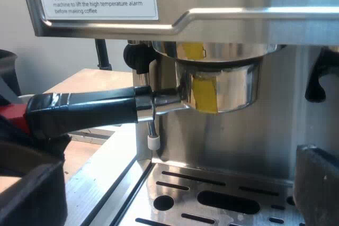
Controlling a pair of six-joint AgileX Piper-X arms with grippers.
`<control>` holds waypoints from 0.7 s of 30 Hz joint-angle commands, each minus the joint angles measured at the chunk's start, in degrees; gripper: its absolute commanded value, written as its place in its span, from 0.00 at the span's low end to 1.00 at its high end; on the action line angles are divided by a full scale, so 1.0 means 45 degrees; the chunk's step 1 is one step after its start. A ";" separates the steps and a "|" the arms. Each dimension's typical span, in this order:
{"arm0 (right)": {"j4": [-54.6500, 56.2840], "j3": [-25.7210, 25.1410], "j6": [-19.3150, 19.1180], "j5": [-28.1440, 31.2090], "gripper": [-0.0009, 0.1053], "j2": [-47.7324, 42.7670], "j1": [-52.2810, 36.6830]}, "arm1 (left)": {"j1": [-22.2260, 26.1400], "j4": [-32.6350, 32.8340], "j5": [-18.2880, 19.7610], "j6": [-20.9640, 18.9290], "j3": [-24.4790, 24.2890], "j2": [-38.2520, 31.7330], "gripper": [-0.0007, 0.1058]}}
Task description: Put the handle in the coffee machine
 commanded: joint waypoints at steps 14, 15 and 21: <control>-0.0082 0.0003 -0.0054 -0.0098 0.83 -0.0018 -0.0074 | 0.0015 -0.0691 0.0645 -0.0424 -0.0492 -0.0130 0.01; -0.0082 0.0003 -0.0054 -0.0098 0.83 -0.0018 -0.0074 | 0.0040 -0.0658 0.0645 -0.0424 -0.0558 -0.0130 0.01; -0.0082 0.0003 -0.0054 -0.0098 0.83 -0.0018 -0.0074 | 0.0025 -0.0204 0.0881 -0.0400 -0.0851 -0.0130 0.01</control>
